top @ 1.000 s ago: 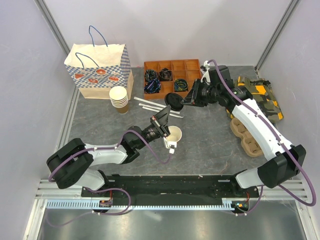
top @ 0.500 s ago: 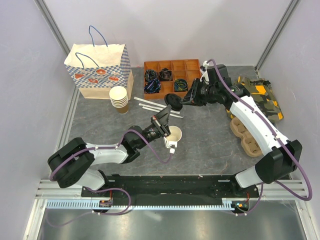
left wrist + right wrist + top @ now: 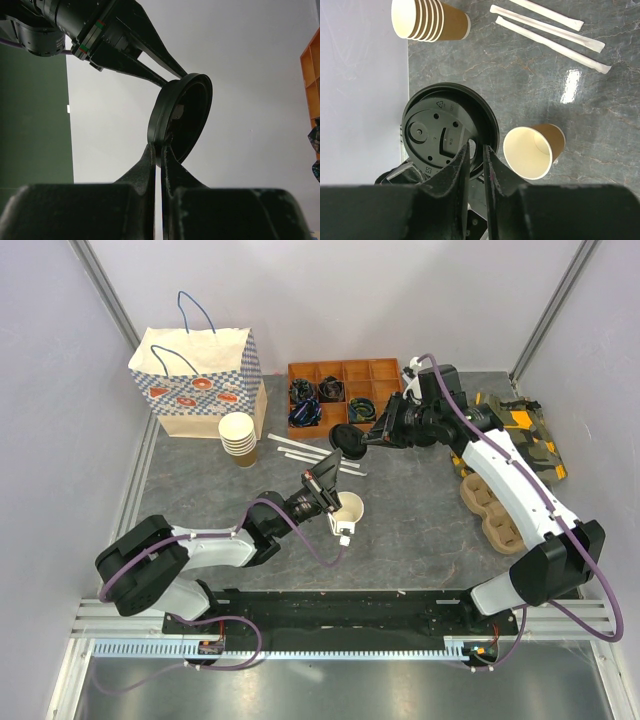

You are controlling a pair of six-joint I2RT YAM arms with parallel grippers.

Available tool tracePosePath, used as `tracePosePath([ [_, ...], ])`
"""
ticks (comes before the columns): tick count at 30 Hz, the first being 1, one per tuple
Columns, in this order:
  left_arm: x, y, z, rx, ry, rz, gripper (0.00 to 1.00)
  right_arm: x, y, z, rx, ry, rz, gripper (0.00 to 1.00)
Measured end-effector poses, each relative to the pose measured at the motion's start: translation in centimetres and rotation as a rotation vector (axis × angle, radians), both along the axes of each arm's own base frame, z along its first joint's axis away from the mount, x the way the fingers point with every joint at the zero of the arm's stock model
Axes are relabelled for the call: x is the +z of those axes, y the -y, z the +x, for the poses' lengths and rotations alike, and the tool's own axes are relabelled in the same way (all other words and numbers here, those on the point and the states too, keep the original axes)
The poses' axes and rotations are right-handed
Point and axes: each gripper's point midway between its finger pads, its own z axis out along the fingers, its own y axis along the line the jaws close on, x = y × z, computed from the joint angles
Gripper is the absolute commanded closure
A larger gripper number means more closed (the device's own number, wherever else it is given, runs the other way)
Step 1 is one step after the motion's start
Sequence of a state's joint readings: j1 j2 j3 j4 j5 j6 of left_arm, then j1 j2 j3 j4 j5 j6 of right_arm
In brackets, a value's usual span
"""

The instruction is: Pack the takeout coffee

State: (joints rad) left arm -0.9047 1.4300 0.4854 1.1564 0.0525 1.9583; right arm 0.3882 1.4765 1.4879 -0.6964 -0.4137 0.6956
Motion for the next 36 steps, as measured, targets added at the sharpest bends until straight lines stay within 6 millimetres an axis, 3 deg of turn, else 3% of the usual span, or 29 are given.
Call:
tracePosePath([
  [5, 0.2, 0.0, 0.0, 0.0, 0.004, -0.005, 0.98, 0.0, 0.0, 0.0, -0.001, -0.001, 0.0, 0.87],
  [9, 0.2, 0.0, 0.0, -0.002, 0.004, -0.004, 0.98, -0.2, 0.0, 0.1, -0.004, -0.009, 0.003, 1.0],
  [14, 0.0, 0.1, -0.1, -0.005, 0.004, -0.001, 0.98, -0.3, 0.0, 0.2, -0.01, -0.017, 0.007, 1.0],
  [16, 0.0, 0.2, 0.1, -0.004, 0.011, -0.007, 0.9, -0.2, 0.1, 0.3, -0.014, -0.014, 0.005, 1.0],
  [18, -0.1, 0.5, 0.3, -0.003, 0.016, -0.009, 0.7, 0.0, 0.4, 0.6, -0.023, -0.009, 0.003, 1.0],
  [19, -0.3, 0.7, 0.4, -0.003, 0.018, -0.005, 0.53, 0.0, 0.5, 0.7, -0.026, -0.007, 0.003, 1.0],
  [21, -0.6, 0.9, 0.3, -0.011, 0.023, 0.002, 0.33, 0.2, 0.9, 1.1, -0.031, -0.008, 0.002, 1.0],
  [22, -0.8, 1.1, 0.3, -0.021, 0.021, 0.007, 0.28, 0.4, 1.0, 1.2, -0.03, -0.007, 0.003, 1.0],
  [31, -1.4, -0.1, -1.8, -0.069, 0.03, 0.021, 0.03, 1.7, 2.1, 2.5, -0.035, 0.031, 0.013, 1.0],
  [36, 2.4, -3.2, -4.1, -0.049, 0.044, -0.068, 0.0, 1.8, 2.8, 2.5, -0.009, 0.053, -0.003, 1.0],
])
